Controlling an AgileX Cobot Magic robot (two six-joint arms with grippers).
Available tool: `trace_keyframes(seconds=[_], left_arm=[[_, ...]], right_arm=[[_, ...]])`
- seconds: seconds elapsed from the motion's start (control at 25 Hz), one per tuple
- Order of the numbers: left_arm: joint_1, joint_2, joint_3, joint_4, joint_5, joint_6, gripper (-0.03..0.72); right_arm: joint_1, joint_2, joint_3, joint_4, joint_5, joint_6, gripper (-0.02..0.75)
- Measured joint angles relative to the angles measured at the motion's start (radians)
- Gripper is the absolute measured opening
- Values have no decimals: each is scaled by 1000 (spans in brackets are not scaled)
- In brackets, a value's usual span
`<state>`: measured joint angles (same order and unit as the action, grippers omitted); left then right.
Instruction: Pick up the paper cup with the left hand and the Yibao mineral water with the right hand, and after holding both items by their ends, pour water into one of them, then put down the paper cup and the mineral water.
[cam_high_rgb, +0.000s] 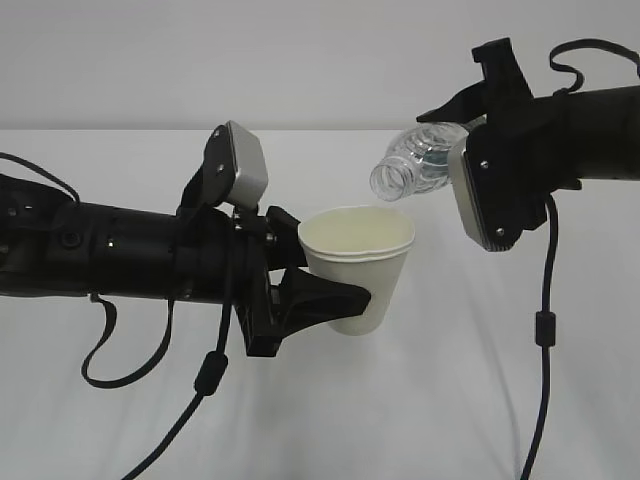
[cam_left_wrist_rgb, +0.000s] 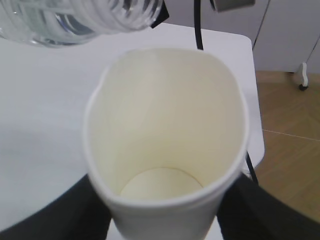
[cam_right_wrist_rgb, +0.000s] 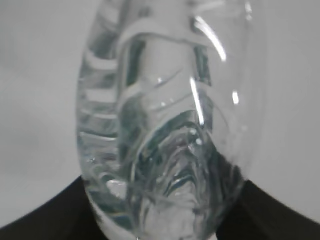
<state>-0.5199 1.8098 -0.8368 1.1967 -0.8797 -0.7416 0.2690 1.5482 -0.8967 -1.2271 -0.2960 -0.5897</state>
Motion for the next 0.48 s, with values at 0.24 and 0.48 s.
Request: trace_keyframes(seconds=[0.24, 0.48], left_arm=[[0, 0, 0, 0, 0, 0, 426], [0, 0, 0, 0, 0, 0, 426]], right_arm=[[0, 0, 0, 0, 0, -11, 426], [0, 0, 0, 0, 0, -29, 426]])
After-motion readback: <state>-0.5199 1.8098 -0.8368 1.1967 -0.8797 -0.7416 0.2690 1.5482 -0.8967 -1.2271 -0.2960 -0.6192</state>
